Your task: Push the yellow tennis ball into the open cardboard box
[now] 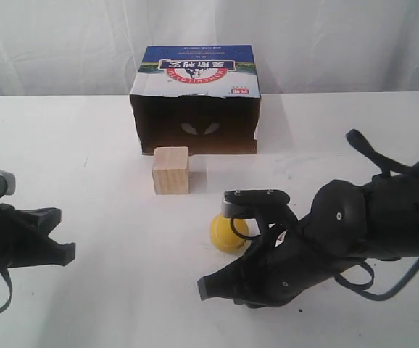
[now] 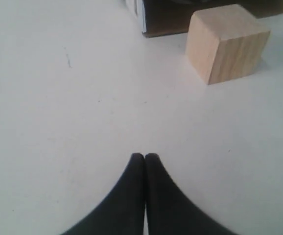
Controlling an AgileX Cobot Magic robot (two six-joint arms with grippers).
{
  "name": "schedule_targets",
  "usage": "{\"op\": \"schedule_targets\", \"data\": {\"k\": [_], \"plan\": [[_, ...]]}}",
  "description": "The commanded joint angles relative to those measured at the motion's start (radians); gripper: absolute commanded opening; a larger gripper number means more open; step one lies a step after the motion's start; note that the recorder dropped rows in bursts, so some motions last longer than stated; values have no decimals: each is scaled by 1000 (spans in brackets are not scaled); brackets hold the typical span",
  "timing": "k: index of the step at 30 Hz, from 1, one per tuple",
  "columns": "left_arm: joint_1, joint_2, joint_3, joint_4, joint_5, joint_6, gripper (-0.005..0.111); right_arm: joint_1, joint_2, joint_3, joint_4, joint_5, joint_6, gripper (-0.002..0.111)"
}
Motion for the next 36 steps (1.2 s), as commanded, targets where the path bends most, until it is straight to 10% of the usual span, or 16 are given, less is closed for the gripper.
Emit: {"op": "schedule_targets", "data": {"k": [1,36], "plan": [[4,-11,30,-31,6,44,0,1,29,-44,23,-11,-17,0],[4,-11,38,-31,23,104,0,-137,242,-320,-59,-299,-79,0]]}}
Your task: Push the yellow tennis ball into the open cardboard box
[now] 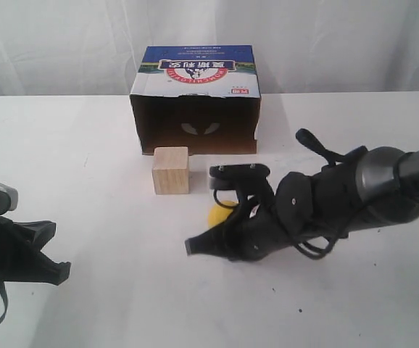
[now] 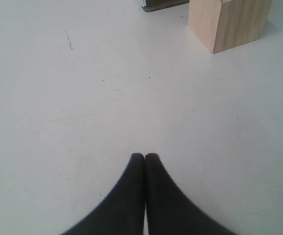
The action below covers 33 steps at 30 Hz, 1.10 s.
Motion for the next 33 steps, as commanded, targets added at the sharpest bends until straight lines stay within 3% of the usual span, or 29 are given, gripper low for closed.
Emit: {"op": "schedule_targets", "data": {"k": [1,5,23,29,33], "plan": [[4,-8,8,-6,9,1,0,-122,47,-206,-9,-8,-75,0],[4,-8,8,-5,11,-4,0,-127,17,-310,-12,205,-156,0],[4,-8,8,-18,11,-15,0,-111,-34,-305,-75,299,-97,0],[4,-15,72,-159,-70,23,0,-111,-60,-305,-533,391,266,0],[4,-74,148,-357,-157,119,0,-111,-101,-305,-905,484,513,0]]}}
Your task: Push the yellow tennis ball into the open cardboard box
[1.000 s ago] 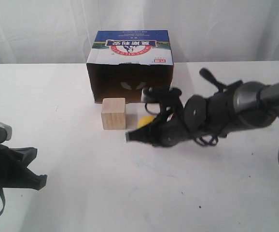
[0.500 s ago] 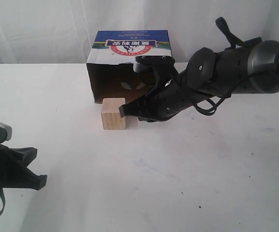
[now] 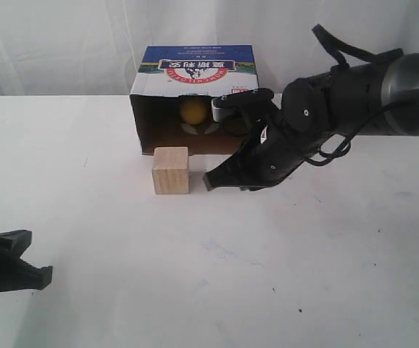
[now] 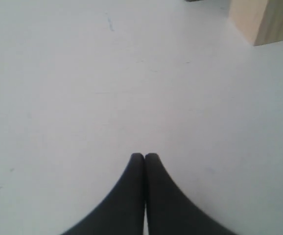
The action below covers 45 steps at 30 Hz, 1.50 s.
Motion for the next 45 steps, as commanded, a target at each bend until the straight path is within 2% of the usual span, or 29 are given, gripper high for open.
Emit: {"op": "schedule_targets", "data": {"k": [1,4,8,15,19,22,32,36,40,45], "plan": [[4,-75,77,-218,-114,70,0,0,-61,-2,-439,109,294,0],[4,-138,114,-343,-210,68,0,0,-107,-2,-596,144,418,0],[4,-207,128,-414,-271,68,0,-2,-139,-2,-621,133,429,0],[4,-234,128,-377,-152,77,0,-2,-139,30,-559,99,390,0],[4,-234,128,-351,-99,77,0,-2,-139,55,-462,71,288,0],[4,-234,128,-348,-95,83,0,-2,-139,73,-415,63,238,0],[4,-234,128,-348,-99,106,0,-2,-151,90,-423,-1,249,0],[4,-243,131,-376,-151,143,0,-58,-190,90,-500,57,308,0],[4,-319,152,-372,-242,143,0,-195,-286,90,-581,54,445,0],[4,-497,152,-360,-241,173,0,-321,-505,96,-577,24,343,0]]}}
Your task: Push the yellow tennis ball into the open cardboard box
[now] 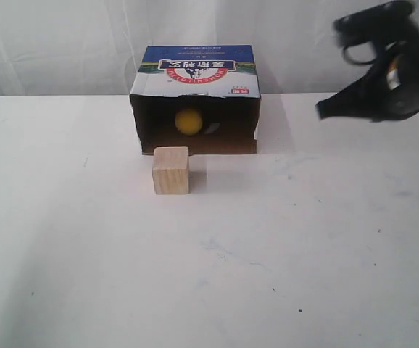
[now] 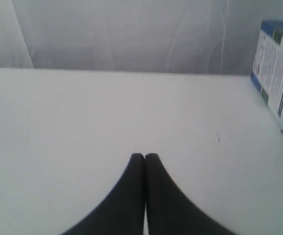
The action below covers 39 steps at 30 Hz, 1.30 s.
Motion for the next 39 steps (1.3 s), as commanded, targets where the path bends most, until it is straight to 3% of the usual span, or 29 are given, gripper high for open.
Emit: {"op": "schedule_targets", "data": {"k": [1,4,7,10,13,17,19,20,22,23,28,32,39], "plan": [[4,-172,9,27,-13,65,0,-97,-226,18,-15,-39,-102,0],[4,-290,2,56,67,178,0,-112,-388,72,-19,-89,-165,0],[4,-402,-91,44,304,377,0,-112,-545,137,-20,-138,-165,0],[4,-554,-375,-55,799,734,0,-112,-779,245,11,-130,-124,0],[4,-617,-579,-204,1029,972,0,-112,-949,331,79,-106,-80,0],[4,-713,-768,-283,1195,1015,0,-112,-1204,450,125,-127,-70,0],[4,-776,-805,-283,1279,935,0,-112,-1295,493,141,-158,-54,0],[4,-792,-796,-268,1343,813,0,-112,-1327,532,146,-184,-52,0],[4,-793,-726,-160,1548,726,0,-112,-1328,621,146,-284,-52,0],[4,-782,-674,-120,1585,695,0,-112,-1314,667,146,-361,-52,0],[4,-735,-440,-104,1493,664,0,-112,-1224,801,146,-595,-44,0],[4,-728,-316,-89,1492,666,0,-112,-1149,828,146,-524,-44,0],[4,-728,-223,-90,1577,668,0,-112,-1122,828,146,-257,-44,0]]}}
